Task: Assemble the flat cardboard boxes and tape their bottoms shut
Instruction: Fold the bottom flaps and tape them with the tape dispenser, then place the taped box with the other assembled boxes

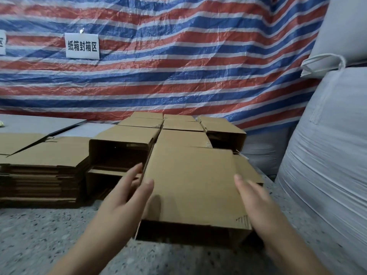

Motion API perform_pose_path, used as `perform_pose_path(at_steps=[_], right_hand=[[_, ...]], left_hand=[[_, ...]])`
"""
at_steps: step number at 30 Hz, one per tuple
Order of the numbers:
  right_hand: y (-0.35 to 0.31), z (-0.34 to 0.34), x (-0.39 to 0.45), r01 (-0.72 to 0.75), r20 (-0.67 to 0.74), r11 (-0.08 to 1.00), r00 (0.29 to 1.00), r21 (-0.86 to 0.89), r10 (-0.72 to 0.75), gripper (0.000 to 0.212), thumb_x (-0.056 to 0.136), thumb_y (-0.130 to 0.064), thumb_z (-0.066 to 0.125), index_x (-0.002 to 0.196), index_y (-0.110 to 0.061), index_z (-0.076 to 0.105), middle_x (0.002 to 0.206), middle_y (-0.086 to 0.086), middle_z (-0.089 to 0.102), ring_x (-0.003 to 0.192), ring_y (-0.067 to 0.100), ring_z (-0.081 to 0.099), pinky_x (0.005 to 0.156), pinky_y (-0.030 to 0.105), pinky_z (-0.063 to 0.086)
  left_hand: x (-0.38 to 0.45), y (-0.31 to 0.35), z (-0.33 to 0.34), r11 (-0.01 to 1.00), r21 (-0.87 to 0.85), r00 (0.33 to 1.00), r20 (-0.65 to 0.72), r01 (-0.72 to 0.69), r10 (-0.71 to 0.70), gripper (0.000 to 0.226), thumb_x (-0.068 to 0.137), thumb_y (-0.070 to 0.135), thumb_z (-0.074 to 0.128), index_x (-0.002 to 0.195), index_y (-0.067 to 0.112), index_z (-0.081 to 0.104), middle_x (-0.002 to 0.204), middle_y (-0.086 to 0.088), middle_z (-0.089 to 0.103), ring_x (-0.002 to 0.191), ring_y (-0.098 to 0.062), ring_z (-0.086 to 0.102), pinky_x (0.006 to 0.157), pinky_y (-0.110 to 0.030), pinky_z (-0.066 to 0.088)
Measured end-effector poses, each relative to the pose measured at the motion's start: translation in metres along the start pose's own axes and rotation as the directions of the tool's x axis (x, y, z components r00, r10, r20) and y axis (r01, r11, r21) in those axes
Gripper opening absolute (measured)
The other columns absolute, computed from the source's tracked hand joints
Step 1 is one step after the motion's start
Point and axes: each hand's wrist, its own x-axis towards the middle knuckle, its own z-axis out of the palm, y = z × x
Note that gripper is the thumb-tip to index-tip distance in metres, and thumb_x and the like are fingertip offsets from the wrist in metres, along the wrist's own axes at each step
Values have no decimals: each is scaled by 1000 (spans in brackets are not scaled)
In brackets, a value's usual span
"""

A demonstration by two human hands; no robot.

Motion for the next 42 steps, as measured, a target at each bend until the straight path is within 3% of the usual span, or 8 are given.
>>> perform_pose_path(at_steps=[3, 6, 9, 13, 18, 27, 33, 42], right_hand=[[-27, -42, 17, 84, -136, 994, 988, 72, -74, 28, 97, -57, 51, 96, -36, 68, 84, -9, 75, 86, 16, 69, 69, 34, 47], [-47, -80, 47, 75, -161, 982, 986, 175, -47, 31, 98, -51, 55, 105, -23, 68, 90, 2, 76, 89, 23, 69, 73, 36, 52], [-59, -109, 81, 13, -137, 967, 990, 255, 23, 31, 97, -45, 58, 112, -18, 65, 96, 8, 70, 92, 23, 65, 73, 33, 50], [-62, -139, 124, -58, -66, 955, 994, 290, 81, 30, 97, -34, 58, 120, -14, 60, 105, 12, 68, 97, 24, 65, 73, 33, 51], [-41, -151, 167, -158, -53, 950, 982, 268, 179, 28, 99, -29, 58, 120, -10, 59, 99, 14, 68, 90, 24, 66, 70, 34, 52], [15, -136, 224, -332, 55, 909, 943, 252, 329, 33, 99, -35, 58, 119, -9, 65, 90, 14, 70, 84, 25, 67, 67, 36, 52], [23, -126, 248, -342, 95, 902, 940, 264, 329, 34, 99, -36, 58, 120, -10, 66, 101, 12, 72, 90, 23, 69, 76, 32, 55], [37, -112, 262, -341, 130, 893, 940, 296, 316, 27, 100, -33, 55, 108, -10, 69, 67, 7, 73, 78, 20, 67, 68, 32, 50]], left_hand=[[20, 40, 23, 968, 91, 970, 93, -234, 226, 64, 66, 77, 48, 129, 69, 37, 98, 48, 47, 85, 27, 48, 72, -13, 36], [58, 65, 59, 910, 166, 916, 202, -380, 346, 61, 87, 66, 47, 144, 56, 28, 120, 36, 47, 103, 16, 51, 82, -18, 43], [96, 80, 94, 839, 224, 851, 319, -496, 418, 71, 91, 64, 47, 152, 46, 15, 132, 31, 39, 102, 27, 37, 74, 1, 33], [142, 86, 130, 786, 362, 822, 483, -501, 302, 92, 83, 73, 51, 154, 41, 2, 160, 11, 21, 130, -8, 37, 78, -10, 31], [179, 65, 167, 539, 619, 813, 519, -571, 266, 81, 91, 70, 39, 152, 22, 19, 152, -9, 39, 128, -25, 47, 86, -28, 34], [209, 24, 179, 202, 778, 801, 551, -594, 233, 79, 88, 78, 22, 138, 20, 41, 137, -6, 54, 126, -24, 48, 105, -42, 40], [220, 15, 177, 84, 814, 810, 551, -575, 200, 85, 86, 80, 17, 140, 20, 42, 143, -4, 49, 132, -24, 44, 109, -43, 35], [228, 12, 177, 30, 834, 826, 539, -551, 167, 81, 86, 81, 21, 129, 18, 49, 133, -3, 56, 122, -23, 51, 97, -42, 45]])
